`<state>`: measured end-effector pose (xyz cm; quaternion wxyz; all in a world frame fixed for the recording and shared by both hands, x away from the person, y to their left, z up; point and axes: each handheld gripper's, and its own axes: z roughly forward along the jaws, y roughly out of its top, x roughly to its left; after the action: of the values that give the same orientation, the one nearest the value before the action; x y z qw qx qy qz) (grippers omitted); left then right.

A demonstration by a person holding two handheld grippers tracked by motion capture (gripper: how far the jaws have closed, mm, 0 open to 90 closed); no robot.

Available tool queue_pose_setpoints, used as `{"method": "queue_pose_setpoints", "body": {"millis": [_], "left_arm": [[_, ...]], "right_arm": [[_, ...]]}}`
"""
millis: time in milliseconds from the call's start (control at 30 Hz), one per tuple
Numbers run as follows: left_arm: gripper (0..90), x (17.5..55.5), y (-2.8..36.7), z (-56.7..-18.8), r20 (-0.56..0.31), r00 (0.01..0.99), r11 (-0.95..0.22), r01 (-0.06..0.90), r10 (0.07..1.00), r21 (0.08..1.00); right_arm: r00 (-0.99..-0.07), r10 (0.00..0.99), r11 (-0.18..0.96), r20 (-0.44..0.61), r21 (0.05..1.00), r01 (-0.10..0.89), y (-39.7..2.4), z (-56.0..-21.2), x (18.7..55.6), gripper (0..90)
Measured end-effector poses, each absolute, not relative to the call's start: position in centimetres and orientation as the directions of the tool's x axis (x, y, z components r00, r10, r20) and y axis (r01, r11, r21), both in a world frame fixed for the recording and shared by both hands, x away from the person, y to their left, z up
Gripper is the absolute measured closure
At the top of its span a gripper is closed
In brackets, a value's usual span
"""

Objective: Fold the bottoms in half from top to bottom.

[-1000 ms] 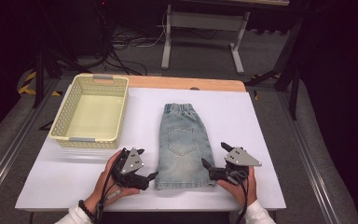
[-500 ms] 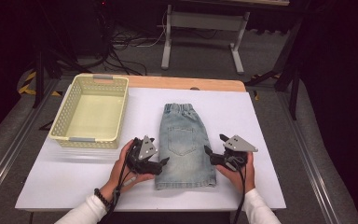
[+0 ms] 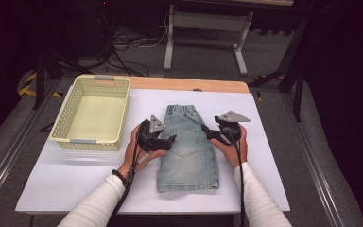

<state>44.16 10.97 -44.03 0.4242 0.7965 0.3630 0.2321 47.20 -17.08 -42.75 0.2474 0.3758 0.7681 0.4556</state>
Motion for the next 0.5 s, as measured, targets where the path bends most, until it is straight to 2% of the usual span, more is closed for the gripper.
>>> {"method": "queue_pose_setpoints", "body": {"millis": [167, 500], "left_arm": [[22.3, 46.7, 10.8, -44.3, 0.010, 0.583, -0.320, 0.431, 0.812, 0.843], [21.0, 49.4, 10.2, -45.7, -0.015, 0.529, -0.318, 0.533, 0.848, 0.784]], "right_arm": [[-0.588, 0.808, 0.329, -0.034, 0.854, 0.402, -15.5, -43.3, 49.7, 31.1], [-0.592, 0.806, 0.360, 0.019, 0.778, 0.515, -14.6, -45.4, 52.4, 31.8]]}}
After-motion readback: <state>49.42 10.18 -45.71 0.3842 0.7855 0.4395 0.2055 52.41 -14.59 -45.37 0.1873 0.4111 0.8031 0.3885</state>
